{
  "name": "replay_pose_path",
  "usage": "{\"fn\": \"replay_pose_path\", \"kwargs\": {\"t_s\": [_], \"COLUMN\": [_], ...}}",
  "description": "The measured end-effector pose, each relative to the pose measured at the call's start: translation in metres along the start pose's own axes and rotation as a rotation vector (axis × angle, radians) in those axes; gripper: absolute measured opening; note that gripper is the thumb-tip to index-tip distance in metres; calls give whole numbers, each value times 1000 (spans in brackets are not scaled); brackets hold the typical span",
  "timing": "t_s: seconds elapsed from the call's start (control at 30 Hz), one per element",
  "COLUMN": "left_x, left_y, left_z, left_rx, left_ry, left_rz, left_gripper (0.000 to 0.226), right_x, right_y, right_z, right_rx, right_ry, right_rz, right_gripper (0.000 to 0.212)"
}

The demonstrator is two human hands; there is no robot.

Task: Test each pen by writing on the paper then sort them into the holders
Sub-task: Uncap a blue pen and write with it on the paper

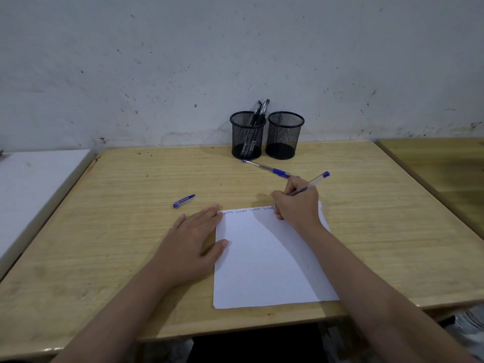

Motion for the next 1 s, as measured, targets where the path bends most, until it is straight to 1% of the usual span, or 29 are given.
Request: {"fn": "replay_pose_path", "kwargs": {"t_s": [0.43, 0.6, 0.7, 1.0], "left_x": [-1, 0, -1, -1], "left_y": [2, 2, 3, 1], "left_z": [0, -1, -1, -1], "left_rx": [1, -4, -6, -4], "left_ry": [0, 0, 0, 0], "left_rz": [6, 7, 4, -7], "left_gripper": [76, 77, 76, 77], "right_x": [1, 0, 1, 3], "right_y": [1, 1, 0, -2], "right_z": [2, 3, 3, 6], "right_rx": [-10, 2, 1, 2], "right_ry": [-4, -19, -8, -44], "right_rz": [-6, 29, 25, -3], "right_gripper": [39, 41, 41, 41]}}
Point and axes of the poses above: each hand's wrist, its own x-axis towards the middle knuckle, its own z-axis out of the back of the hand, y = z × x, the point moved 6 cm from there along x, towards the middle knuckle, and after that the axes turned 14 degrees about -z, right-handed, at the moved point
